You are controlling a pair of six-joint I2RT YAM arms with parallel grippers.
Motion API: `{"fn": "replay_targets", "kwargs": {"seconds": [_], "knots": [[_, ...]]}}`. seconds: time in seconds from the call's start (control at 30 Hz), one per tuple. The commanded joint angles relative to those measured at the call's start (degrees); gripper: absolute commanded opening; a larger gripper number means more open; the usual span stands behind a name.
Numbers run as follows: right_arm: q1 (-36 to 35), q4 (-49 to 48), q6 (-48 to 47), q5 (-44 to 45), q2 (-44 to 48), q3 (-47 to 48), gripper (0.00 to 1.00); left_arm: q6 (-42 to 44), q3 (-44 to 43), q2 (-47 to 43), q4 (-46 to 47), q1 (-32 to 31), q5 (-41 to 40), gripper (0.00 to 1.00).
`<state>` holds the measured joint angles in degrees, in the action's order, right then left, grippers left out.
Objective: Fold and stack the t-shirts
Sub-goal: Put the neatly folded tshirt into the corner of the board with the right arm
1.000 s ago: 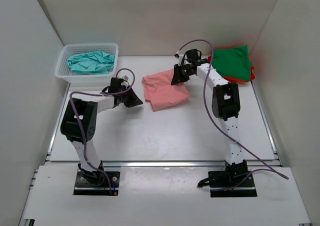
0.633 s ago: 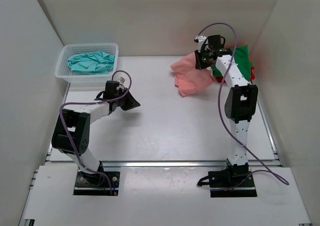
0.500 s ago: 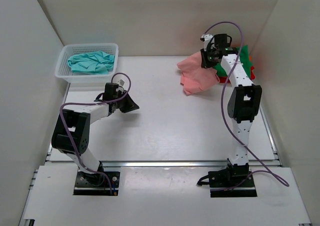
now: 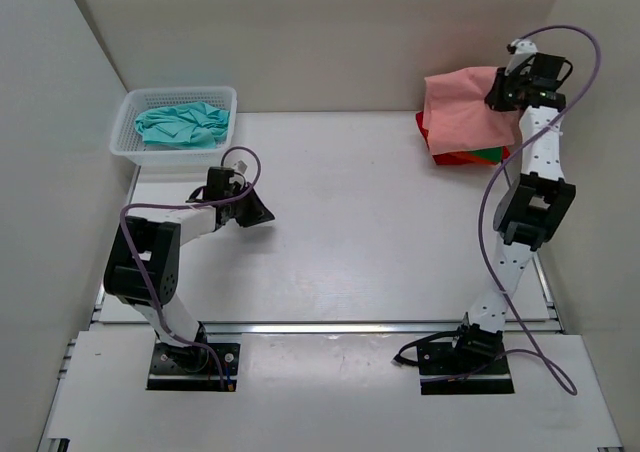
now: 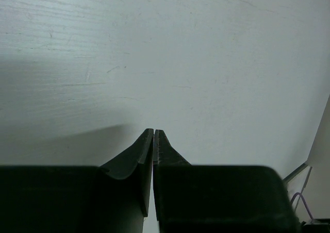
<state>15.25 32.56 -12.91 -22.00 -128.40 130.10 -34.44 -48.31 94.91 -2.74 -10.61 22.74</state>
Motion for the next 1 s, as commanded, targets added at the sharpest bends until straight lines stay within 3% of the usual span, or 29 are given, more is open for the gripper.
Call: {"fn": "replay_targets", "kwargs": {"seconds": [0.0,0.1,0.23,0.33,0.4,0.43,0.5,0.57,0.6,0.67,0.73,0.83,0.97], "knots": [[1.9,-11.1,4.1,-2.5,-3.5,5.2,0.00,1.8,-0.7,0.6,-1.0,-0.5,-0.6,0.16],[2.1,-11.1,4.1,0.2,-9.5,11.0,0.00,1.7,-1.5,0.8,-1.3,-1.1,-1.1,0.17],[2.2,-18.0,4.3,1.8,-10.8,5.6,0.00,1.5,-1.9,1.1,-1.7,-1.1,-1.7,0.17],[1.6,-18.7,4.6,6.5,-13.7,7.6,0.04,2.1,-2.5,1.8,-2.4,-1.3,-2.1,0.25],[1.2,-18.8,4.5,9.7,-14.6,9.6,0.36,2.1,-2.8,2.2,-2.4,-1.5,-1.5,0.29],[0.6,-19.1,4.2,12.0,-14.2,9.6,0.47,2.1,-2.9,2.5,-2.4,-1.3,-0.9,0.31],[-0.6,-19.6,2.7,18.2,-12.4,8.7,0.86,2.2,-3.1,2.3,-2.6,-1.4,-0.2,0.32],[-1.9,-18.8,1.7,29.1,-8.8,8.9,0.99,1.9,-2.7,1.5,-1.9,-2.0,0.5,0.35],[-3.0,-18.0,1.7,33.5,-7.7,8.7,1.00,1.8,-2.6,0.7,-1.8,-1.7,0.9,0.48],[-3.4,-16.9,4.5,37.8,-0.9,6.0,0.99,3.0,-1.6,-1.3,-1.7,-1.6,2.8,0.98],[-3.7,-15.7,6.7,41.0,5.9,0.9,0.99,3.6,-1.3,-3.6,-3.1,-1.7,3.1,0.98],[-7.2,-14.0,8.2,41.0,20.3,-14.3,0.99,6.6,-1.0,-8.1,-8.4,-2.7,2.0,0.99],[-17.4,-16.4,12.9,40.1,42.4,-44.1,0.99,9.3,2.4,-19.3,-14.1,-6.6,-2.9,0.99]]}}
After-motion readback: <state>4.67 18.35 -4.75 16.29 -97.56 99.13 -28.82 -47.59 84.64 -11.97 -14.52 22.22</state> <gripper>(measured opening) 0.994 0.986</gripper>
